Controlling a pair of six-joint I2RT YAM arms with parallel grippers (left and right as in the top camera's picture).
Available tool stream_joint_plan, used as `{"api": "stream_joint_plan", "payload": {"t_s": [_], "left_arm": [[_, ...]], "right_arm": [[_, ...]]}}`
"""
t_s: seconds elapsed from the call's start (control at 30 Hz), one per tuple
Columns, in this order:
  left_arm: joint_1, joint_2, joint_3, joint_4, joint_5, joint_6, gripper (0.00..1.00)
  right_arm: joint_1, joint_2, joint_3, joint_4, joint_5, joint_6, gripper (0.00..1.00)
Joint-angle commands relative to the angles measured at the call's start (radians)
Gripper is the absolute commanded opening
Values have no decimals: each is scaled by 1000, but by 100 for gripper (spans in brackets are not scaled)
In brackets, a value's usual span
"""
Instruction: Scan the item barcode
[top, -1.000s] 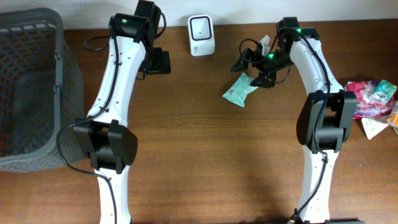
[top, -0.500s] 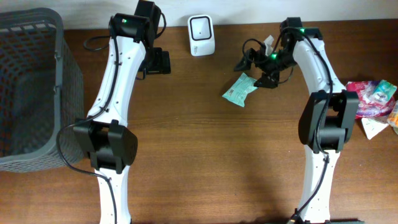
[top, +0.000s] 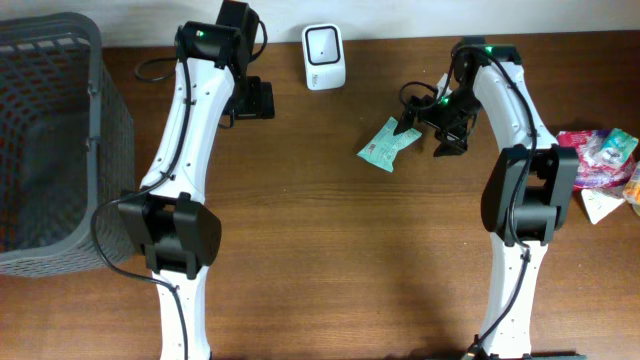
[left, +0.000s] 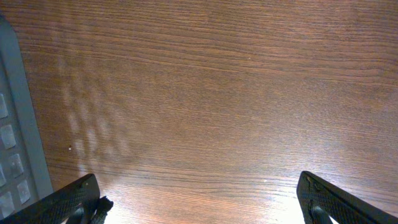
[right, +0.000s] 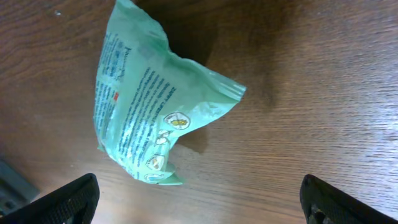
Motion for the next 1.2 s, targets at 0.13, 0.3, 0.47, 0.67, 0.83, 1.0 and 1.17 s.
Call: {"api": "stream_joint_plan", "payload": {"t_s": [0.13, 0.3, 0.47, 0.67, 0.83, 1.0, 1.17], "left_arm": [[-5, 9, 13, -1, -8, -10, 99], [-6, 9, 13, -1, -8, -10, 99], [-5, 9, 13, -1, -8, -10, 99], [-6, 9, 13, -1, -8, -10, 99], [-6, 9, 13, -1, -8, -10, 99], [-3, 9, 13, -1, -8, -10, 99], [-4, 9, 13, -1, -8, -10, 99]], "right_arm": [[35, -31, -11, 52, 26, 19, 84], [58, -14, -31, 120, 29, 74, 78], [58, -13, -153, 228, -47, 164, 77], [58, -13, -203, 301, -111, 164, 35], [58, -13, -197, 315, -268, 61, 8], [58, -37, -165, 314, -519, -33, 9], [60, -62, -121, 315, -797, -156, 4]]}}
